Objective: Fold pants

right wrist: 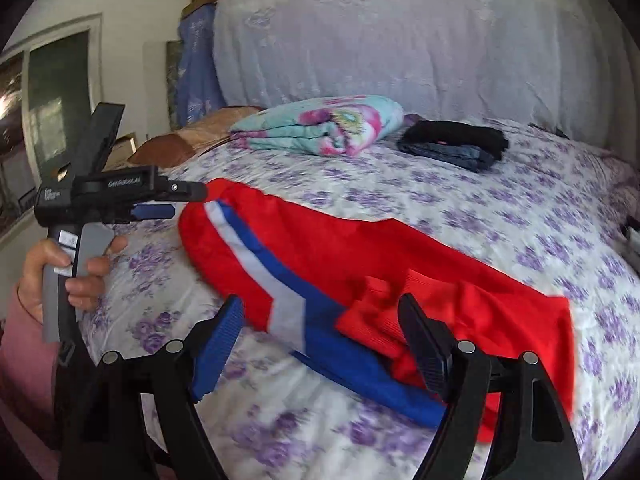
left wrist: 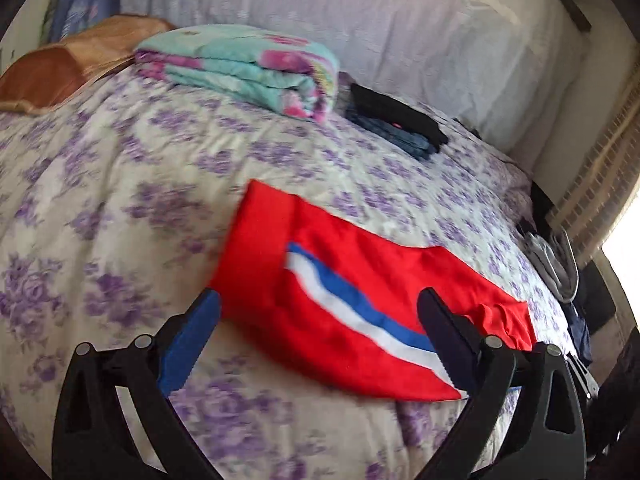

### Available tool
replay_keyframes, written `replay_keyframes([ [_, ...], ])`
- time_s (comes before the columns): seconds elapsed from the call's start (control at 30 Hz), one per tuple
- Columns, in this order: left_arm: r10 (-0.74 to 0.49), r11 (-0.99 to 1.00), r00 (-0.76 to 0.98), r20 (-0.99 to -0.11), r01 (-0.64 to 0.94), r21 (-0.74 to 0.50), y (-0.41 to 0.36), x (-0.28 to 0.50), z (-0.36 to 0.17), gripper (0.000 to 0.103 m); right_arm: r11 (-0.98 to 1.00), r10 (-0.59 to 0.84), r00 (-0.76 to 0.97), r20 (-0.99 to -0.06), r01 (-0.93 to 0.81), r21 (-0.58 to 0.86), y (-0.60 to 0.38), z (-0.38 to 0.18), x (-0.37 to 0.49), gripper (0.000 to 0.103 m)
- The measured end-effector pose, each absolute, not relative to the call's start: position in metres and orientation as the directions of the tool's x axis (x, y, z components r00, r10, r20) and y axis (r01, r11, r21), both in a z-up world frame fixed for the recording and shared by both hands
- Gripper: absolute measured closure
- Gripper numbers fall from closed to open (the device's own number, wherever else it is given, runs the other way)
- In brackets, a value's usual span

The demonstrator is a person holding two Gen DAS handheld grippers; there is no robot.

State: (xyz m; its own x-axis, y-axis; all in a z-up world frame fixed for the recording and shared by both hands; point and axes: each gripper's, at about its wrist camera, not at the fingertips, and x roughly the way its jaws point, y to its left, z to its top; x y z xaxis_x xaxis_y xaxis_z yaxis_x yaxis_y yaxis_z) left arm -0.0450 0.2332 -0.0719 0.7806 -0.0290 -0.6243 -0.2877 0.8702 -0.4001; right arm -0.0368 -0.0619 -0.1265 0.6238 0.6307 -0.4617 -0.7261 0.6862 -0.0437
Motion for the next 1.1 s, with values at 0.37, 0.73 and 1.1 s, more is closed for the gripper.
replay_keyframes([
  [0.37, 0.015, 0.814, 0.758, -0.652, -0.388, -0.433, 0.306, -0.074, -0.086, 0.006, 0.463, 0.642, 0.539, -0.545, -0.839, -0.286, 0.100, -0.131, -0.062, 0.023],
  [0.73, -0.091, 0.787, 0.757, -0.647, -0.343, -0.512, 0.338, -0.060, -0.093, 0.006, 0.466, 0.521, 0.643, -0.561, -0.765, -0.445, 0.163, -0.164, -0.045, 0.024],
  [1.1, -0.218, 0.792, 0.741, -0.635, -0.246, -0.559, 0.338, -0.035, -0.084, 0.006, 0.557, 0.562, 0.651, -0.511, -0.754, -0.348, 0.145, -0.145, -0.034, 0.085],
])
